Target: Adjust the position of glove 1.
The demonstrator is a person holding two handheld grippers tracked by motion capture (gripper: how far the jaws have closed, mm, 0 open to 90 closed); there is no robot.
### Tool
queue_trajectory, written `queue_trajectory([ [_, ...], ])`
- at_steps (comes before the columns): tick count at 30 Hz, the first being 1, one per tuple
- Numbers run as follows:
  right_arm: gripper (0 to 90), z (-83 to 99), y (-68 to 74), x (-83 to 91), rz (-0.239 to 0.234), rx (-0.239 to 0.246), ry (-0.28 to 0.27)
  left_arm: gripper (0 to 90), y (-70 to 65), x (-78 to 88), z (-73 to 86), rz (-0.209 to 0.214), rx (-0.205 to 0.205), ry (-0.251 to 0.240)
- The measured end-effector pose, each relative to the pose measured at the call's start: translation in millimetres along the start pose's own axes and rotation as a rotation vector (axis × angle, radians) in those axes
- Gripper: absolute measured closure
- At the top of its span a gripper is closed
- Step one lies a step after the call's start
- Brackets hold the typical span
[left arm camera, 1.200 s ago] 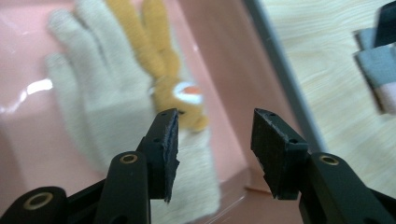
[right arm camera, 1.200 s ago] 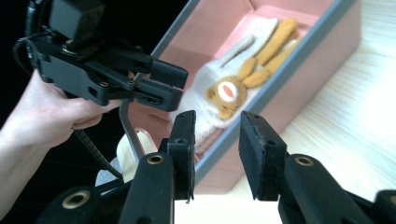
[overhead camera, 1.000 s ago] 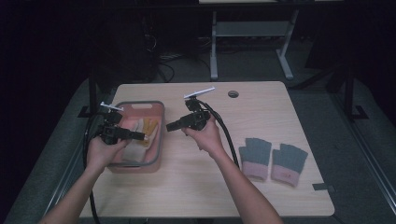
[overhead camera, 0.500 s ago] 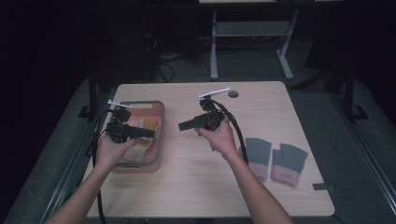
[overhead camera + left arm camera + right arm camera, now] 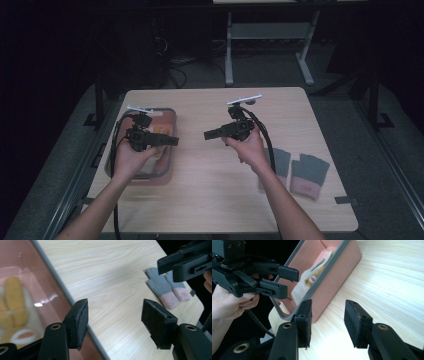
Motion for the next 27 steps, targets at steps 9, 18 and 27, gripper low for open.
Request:
queue_trajectory([
  [9, 55.1, 10.3, -12.2, 17.9, 0.019, -0.019, -0.021, 34.9, -14.9, -12.7, -2.7, 0.024, -0.026, 0.000],
  [18, 53.1, 22.7, -24.6, 35.7, 0.035, -0.043, -0.047, 29.7, -29.8, -25.7, -3.7, 0.037, -0.042, 0.008],
  [27, 50.6, 37.2, -34.7, 52.9, 0.051, -0.060, -0.063, 25.3, -47.2, -37.6, -4.0, 0.056, -0.063, 0.011],
])
Point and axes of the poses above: each handheld gripper's, and its own axes: x roughly backward along the jaws, z roughly out of its underside, y roughly to its left, the point moved 3 cm from there along -x, roughly forward along the jaws, and after that the axes turned 2 degrees about -z, right-handed, at the moved point
